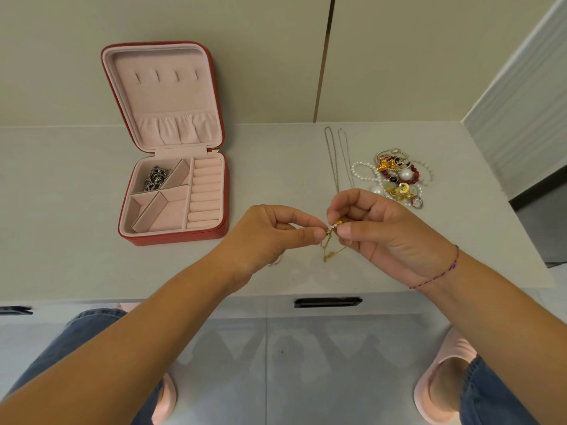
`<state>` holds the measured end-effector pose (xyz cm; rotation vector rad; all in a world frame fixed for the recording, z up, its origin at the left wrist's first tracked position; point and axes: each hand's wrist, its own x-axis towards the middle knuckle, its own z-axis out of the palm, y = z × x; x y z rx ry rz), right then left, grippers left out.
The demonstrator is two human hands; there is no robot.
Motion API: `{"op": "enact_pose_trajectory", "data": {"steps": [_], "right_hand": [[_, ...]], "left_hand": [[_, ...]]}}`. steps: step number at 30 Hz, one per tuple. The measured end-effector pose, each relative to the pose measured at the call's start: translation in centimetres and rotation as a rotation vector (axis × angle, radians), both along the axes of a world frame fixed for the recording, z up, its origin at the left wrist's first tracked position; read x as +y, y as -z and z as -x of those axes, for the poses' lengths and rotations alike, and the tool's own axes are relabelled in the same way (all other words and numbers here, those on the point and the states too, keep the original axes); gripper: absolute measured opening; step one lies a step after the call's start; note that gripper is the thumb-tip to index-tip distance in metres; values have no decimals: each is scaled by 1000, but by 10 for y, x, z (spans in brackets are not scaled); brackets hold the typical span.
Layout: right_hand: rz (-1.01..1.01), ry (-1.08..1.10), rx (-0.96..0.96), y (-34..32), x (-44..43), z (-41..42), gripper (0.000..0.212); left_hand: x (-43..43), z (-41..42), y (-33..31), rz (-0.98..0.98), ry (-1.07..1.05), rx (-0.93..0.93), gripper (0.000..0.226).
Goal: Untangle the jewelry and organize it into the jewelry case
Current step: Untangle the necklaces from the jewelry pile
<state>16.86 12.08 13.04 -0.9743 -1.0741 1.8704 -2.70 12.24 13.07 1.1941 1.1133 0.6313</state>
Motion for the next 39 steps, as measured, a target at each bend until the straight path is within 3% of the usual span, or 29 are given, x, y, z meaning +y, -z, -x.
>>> {"op": "enact_pose_trajectory", "data": {"steps": [6,13,19,25,39], "right_hand": [[-27,-9,-6,0,0,0,27],[-100,5,-128,0,0,-1,27],[-250,14,-406,1,-5,5,25],[-315,40,-522,-4,-6,7,14],[-233,-26,-441,-8,-6,5,19]], "left_hand": [[-2,-1,2,-30,44,23,13],[0,2,3,-44,-55,-31,6],[2,1,6,20,-54,-80,33],[2,0,7,61,-42,-125,30],[3,4,10,108,-21,-218,8]]}}
